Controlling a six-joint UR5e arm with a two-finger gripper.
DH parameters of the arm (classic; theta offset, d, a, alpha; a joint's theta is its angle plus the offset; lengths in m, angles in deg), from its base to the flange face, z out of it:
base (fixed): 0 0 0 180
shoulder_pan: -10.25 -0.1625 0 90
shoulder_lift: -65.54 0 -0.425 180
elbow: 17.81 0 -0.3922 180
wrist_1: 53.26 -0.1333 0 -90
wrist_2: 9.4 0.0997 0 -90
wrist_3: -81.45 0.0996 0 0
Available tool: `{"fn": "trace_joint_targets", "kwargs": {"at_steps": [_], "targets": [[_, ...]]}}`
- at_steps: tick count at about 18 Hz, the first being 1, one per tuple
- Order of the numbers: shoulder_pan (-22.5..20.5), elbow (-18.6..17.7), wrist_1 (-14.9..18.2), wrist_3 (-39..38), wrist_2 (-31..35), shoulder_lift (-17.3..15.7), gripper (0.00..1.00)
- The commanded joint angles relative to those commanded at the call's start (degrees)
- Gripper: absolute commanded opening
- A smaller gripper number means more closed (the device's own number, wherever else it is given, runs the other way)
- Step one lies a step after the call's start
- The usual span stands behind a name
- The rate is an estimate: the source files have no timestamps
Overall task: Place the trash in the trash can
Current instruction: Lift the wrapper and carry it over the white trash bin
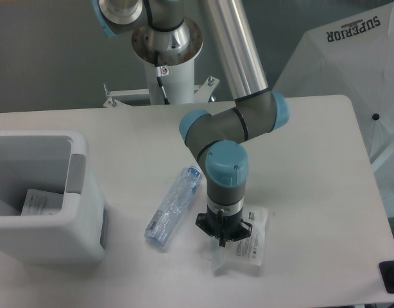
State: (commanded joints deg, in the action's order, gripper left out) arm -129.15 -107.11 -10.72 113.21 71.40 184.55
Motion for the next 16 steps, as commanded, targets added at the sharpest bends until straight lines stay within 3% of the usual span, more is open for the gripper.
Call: {"fn": "trace_joint_targets", "kwargs": {"at_steps": [6, 7, 11, 16], "targets": [[-1.1, 6.6, 0.0, -17.5, -13.3, -4.9, 0.00], [-1.4, 6.9, -0.1, -20.4, -15.2, -7.2, 0.00], [-0.6, 8.9, -0.1, -30.0, -17.5, -13.9, 0.00], [5.1, 8.3, 0.1, -36.6, -18.1, -20.4, 0.00]]}}
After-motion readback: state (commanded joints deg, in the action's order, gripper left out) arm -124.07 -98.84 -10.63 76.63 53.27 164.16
